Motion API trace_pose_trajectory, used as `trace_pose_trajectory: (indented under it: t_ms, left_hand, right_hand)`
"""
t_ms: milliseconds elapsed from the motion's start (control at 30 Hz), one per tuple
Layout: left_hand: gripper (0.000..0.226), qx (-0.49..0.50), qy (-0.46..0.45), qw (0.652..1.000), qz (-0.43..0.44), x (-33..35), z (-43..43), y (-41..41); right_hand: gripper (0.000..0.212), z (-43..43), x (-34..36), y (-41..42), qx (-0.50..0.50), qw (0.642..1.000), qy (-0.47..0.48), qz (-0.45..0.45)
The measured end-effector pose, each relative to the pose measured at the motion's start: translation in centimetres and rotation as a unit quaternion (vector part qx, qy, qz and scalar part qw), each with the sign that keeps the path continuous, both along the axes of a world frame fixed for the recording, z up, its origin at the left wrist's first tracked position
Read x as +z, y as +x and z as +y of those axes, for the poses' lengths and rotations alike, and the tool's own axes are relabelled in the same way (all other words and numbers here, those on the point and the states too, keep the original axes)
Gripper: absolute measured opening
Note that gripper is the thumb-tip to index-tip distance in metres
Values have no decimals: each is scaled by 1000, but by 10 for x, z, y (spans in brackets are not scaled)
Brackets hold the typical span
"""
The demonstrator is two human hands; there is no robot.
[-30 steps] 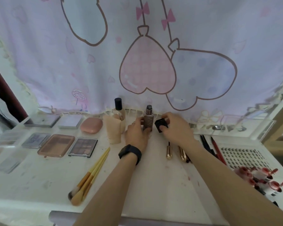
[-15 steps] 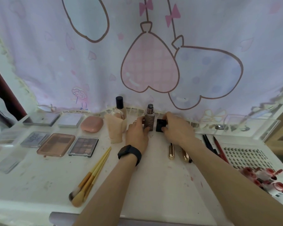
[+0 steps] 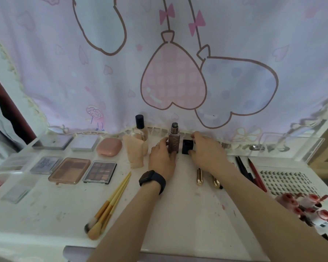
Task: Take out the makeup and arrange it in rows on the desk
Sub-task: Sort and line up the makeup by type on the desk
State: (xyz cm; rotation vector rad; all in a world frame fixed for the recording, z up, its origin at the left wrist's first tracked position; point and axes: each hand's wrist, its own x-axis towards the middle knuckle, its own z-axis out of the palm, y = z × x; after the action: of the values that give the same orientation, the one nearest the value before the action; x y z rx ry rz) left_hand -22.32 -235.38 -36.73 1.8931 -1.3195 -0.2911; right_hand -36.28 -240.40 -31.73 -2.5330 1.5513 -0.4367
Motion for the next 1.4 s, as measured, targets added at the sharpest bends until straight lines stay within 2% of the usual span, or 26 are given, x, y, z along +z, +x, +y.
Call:
trace_pose_trajectory:
  t_ms: [133, 267, 367, 467, 600, 700, 767, 900, 1000, 1067, 1133, 1200, 1333, 1400]
  left_hand:
    - [66, -5, 37, 999, 6, 6, 20, -11]
    - [61, -14, 35, 999, 16, 14, 58, -19]
    - [50, -13, -7, 1000, 12, 26, 90, -14]
    - [39, 30, -80, 996, -25, 38, 113, 0]
    - [48, 109, -135, 984, -24, 49, 117, 23]
    - [65, 122, -95, 987, -35, 54, 106, 36]
    - [67, 125, -50, 989, -58, 56, 99, 40]
    - [27, 103, -31, 994, -5, 66, 95, 42]
    - [13, 103, -56, 993, 7, 67, 104, 47]
    - [11, 122, -106, 986, 45, 70, 116, 44]
    - [12, 137, -158, 968, 138, 74, 127, 33]
    - [16, 112, -193, 943, 248, 76, 139, 16]
    - [22, 61, -152, 890, 425, 60, 161, -36]
    - [24, 59, -134, 869, 472, 48, 167, -61]
  right_hand:
    - [37, 20, 9, -9, 8, 999, -8, -32]
    - [35, 67, 12, -22, 22, 996, -11, -84]
    - [34, 108, 0, -37, 39, 994, -3, -99]
    - [36, 137, -25, -52, 58, 995, 13, -77]
    - [52, 161, -52, -66, 66, 997, -5, -25]
    - [58, 166, -56, -69, 57, 998, -26, -32]
    - [55, 167, -54, -68, 54, 997, -35, -44]
    - [52, 168, -53, -70, 51, 996, -37, -60]
    - [56, 168, -54, -71, 55, 995, -32, -71]
    - [56, 168, -52, -71, 62, 995, -23, -79]
    - [49, 169, -49, -72, 61, 992, -1, -113]
    - [49, 171, -46, -75, 45, 981, 38, -183]
    - [64, 172, -43, -77, 40, 951, 87, -295]
    - [60, 172, -42, -79, 36, 932, 101, -346]
